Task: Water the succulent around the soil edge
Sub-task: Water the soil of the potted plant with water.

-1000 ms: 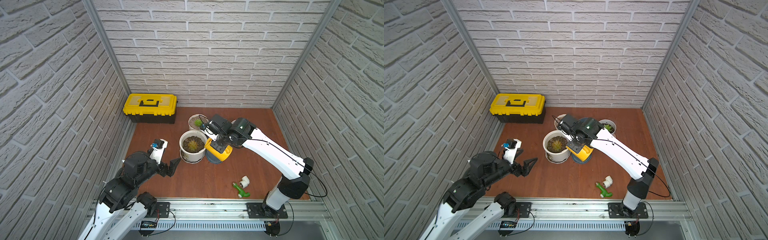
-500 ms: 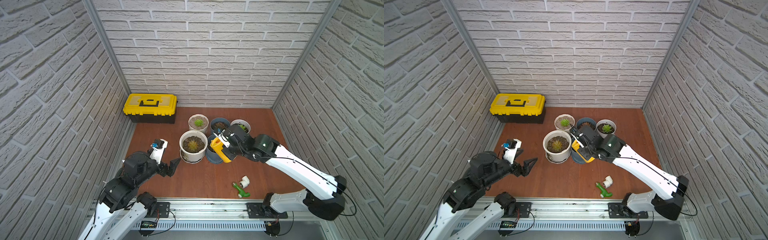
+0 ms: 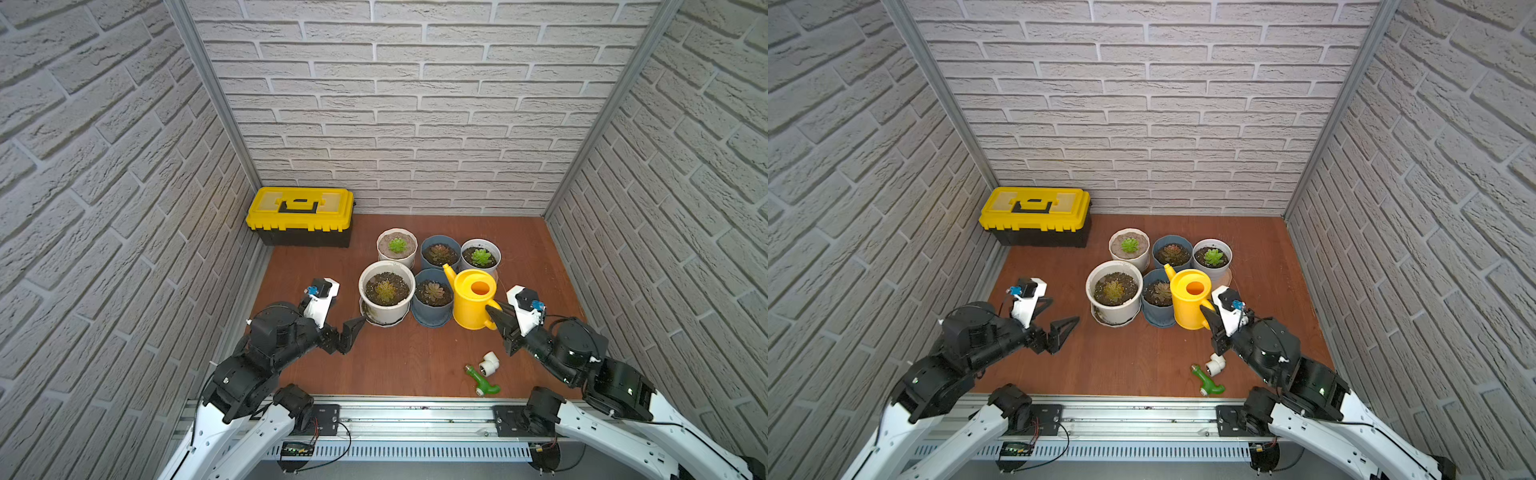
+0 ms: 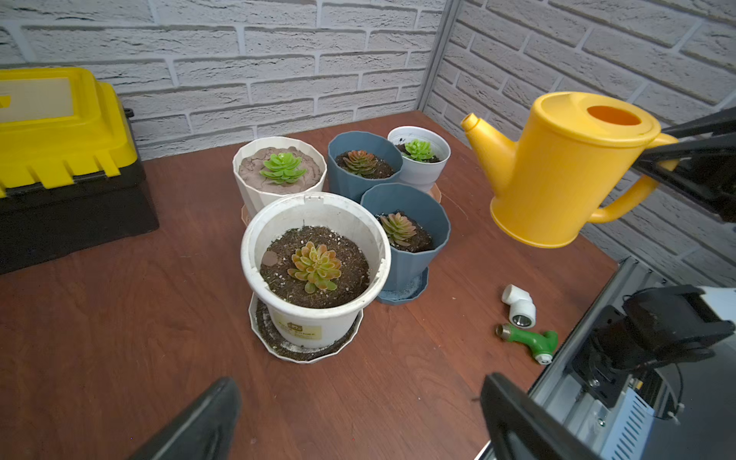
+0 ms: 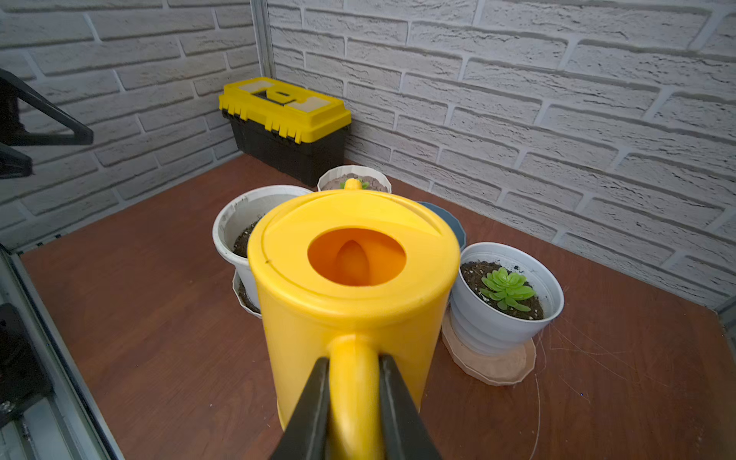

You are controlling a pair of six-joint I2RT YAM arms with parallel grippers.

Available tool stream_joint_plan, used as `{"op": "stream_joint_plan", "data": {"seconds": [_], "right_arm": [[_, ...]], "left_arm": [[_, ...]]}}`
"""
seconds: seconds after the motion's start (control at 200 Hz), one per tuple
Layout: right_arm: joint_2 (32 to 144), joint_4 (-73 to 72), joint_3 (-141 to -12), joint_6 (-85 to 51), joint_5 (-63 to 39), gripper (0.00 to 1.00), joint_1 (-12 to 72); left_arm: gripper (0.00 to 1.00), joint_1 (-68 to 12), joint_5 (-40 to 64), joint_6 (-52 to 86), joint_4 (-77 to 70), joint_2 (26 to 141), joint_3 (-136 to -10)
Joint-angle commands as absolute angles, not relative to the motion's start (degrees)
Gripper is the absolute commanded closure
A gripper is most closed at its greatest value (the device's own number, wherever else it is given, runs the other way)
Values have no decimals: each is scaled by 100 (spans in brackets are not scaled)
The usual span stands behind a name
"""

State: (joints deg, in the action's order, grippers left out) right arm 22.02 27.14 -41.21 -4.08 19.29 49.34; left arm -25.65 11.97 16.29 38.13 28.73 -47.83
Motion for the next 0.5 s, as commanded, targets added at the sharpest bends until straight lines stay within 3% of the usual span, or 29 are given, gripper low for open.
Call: {"op": "stream_joint_plan", "data": {"seconds": [0.0,0.26,0.495], "right_arm": [[1817,1573,-3960,-380,1950,97,4931],[1744,1850,-4077,-240,2264,97,4931],[1937,1885,-4169,-247,2616,97,4924]], "left_arm": [[1,-2531,1409,1728,3208,2871,-4719],[2,-2529,716,2408,2866,3356,-4880],[1,-2531,699,2951,1209,4093,-4715]]}}
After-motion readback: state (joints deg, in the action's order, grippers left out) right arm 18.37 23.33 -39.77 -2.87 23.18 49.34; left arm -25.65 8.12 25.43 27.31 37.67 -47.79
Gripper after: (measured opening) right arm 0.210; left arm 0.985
